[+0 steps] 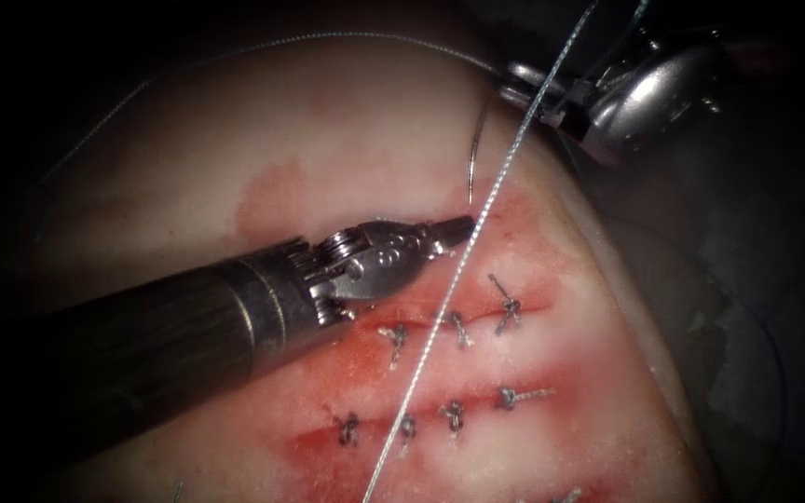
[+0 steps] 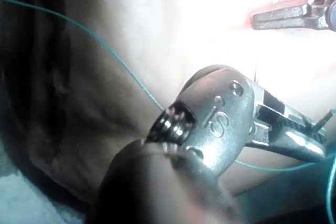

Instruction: Wound Closure

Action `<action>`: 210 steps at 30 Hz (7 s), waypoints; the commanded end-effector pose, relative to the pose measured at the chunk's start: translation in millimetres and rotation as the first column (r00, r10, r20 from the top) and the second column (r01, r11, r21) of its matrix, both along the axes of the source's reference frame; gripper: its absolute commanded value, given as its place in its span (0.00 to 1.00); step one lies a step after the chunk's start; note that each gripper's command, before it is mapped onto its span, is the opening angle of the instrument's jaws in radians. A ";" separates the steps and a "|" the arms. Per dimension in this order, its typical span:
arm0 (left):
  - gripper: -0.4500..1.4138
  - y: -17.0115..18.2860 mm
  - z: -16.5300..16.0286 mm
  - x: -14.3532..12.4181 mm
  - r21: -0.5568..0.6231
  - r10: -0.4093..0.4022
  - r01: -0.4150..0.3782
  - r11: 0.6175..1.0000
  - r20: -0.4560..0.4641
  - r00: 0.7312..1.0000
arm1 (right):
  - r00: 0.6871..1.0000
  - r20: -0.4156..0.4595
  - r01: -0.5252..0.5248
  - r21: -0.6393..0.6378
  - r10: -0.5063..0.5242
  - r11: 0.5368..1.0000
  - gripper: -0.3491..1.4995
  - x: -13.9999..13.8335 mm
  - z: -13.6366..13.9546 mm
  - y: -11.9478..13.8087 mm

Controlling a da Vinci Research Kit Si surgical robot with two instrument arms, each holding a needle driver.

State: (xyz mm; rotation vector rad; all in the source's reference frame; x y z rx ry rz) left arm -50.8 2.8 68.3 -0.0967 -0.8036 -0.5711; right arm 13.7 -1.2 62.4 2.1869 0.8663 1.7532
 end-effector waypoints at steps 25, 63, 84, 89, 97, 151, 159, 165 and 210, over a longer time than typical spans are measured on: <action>0.00 0.8 0.1 -2.4 0.012 -0.005 0.005 1.000 -0.011 1.000 | 0.994 0.093 0.054 -0.060 -0.048 0.997 0.00 1.5 0.0 0.3; 0.00 0.9 -0.3 -2.2 0.015 -0.007 0.007 1.000 -0.010 1.000 | 0.970 0.208 0.194 -0.347 -0.126 0.917 0.00 2.5 0.9 -2.0; 0.00 1.0 -0.3 -2.2 0.013 -0.012 0.012 1.000 -0.013 1.000 | 0.976 0.185 0.174 -0.361 -0.113 0.916 0.00 3.4 -0.1 -2.2; 0.00 1.0 -0.3 -2.2 0.013 -0.013 0.013 1.000 -0.013 1.000 | 0.976 0.167 0.194 -0.368 -0.140 0.909 0.00 3.5 0.2 -2.4; 0.00 1.0 -0.4 -2.2 0.013 -0.015 0.015 1.000 -0.013 1.000 | 0.976 0.167 0.193 -0.371 -0.140 0.908 0.00 3.5 0.7 -2.6; 0.00 0.0 1.0 -2.3 0.038 -0.014 0.018 0.999 -0.095 0.995 | 0.973 0.161 0.204 -0.266 -0.165 0.942 0.00 3.5 3.6 -4.3; 0.00 -0.3 1.5 -2.3 0.069 0.008 0.000 0.998 -0.122 0.992 | 0.975 0.141 0.197 -0.204 -0.170 0.959 0.00 3.5 3.1 -3.7; 0.00 -0.8 2.2 -2.3 0.096 0.030 -0.016 0.995 -0.145 0.989 | 0.975 0.134 0.198 -0.161 -0.177 0.967 0.00 3.6 2.8 -3.4; 0.00 -1.0 2.2 -2.4 0.108 0.036 -0.020 0.994 -0.154 0.987 | 0.963 0.229 0.235 -0.446 -0.144 0.864 0.00 3.4 4.6 -5.7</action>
